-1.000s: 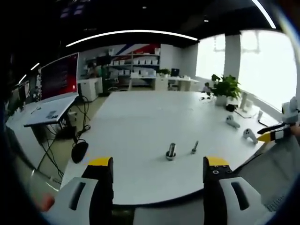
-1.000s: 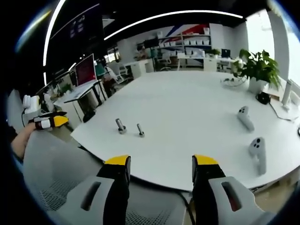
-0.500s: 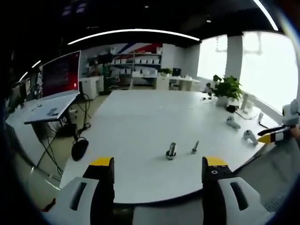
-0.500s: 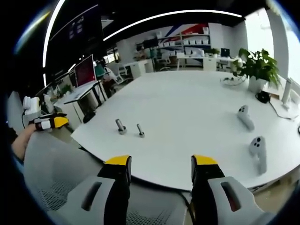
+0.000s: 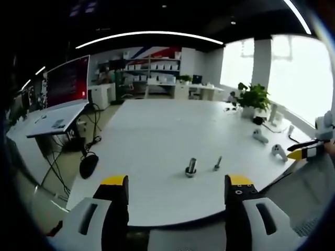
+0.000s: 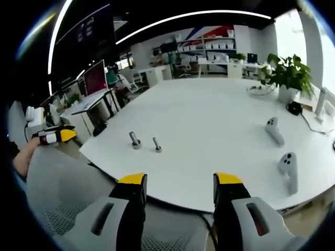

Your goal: Place the washer onto the threaded stud by aligning its center hole with the stud, sliding it down to the base, and recovering from edge contact or off-axis alignment until the washer reaches the visible bottom stop.

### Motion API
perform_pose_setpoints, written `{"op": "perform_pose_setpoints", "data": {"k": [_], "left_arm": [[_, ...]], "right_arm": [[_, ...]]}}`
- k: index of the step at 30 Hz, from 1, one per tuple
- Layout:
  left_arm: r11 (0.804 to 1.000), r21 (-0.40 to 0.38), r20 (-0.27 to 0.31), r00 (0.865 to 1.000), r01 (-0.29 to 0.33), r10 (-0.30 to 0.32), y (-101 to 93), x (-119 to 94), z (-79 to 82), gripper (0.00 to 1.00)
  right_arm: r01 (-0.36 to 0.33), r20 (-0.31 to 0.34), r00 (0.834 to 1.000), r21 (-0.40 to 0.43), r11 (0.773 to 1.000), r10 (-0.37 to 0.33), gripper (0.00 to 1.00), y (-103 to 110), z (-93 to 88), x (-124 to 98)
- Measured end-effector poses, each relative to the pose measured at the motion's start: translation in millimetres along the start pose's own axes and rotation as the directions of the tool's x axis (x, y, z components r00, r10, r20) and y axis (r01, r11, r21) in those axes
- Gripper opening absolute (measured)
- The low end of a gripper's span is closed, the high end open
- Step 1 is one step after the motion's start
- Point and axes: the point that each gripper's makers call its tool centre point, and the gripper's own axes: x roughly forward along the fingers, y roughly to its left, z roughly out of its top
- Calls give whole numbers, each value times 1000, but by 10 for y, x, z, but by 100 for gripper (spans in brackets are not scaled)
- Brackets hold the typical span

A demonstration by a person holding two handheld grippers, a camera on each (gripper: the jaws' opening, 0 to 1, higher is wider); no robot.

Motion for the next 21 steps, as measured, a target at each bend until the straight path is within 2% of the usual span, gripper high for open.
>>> {"op": "perform_pose_setpoints", "data": {"k": [21], "left_arm": [[1000, -11, -15, 1000, 22, -22, -36, 2, -27, 65]], "right_arm": [[17, 0, 1000, -21, 1000, -17, 50, -26, 6, -6]]}}
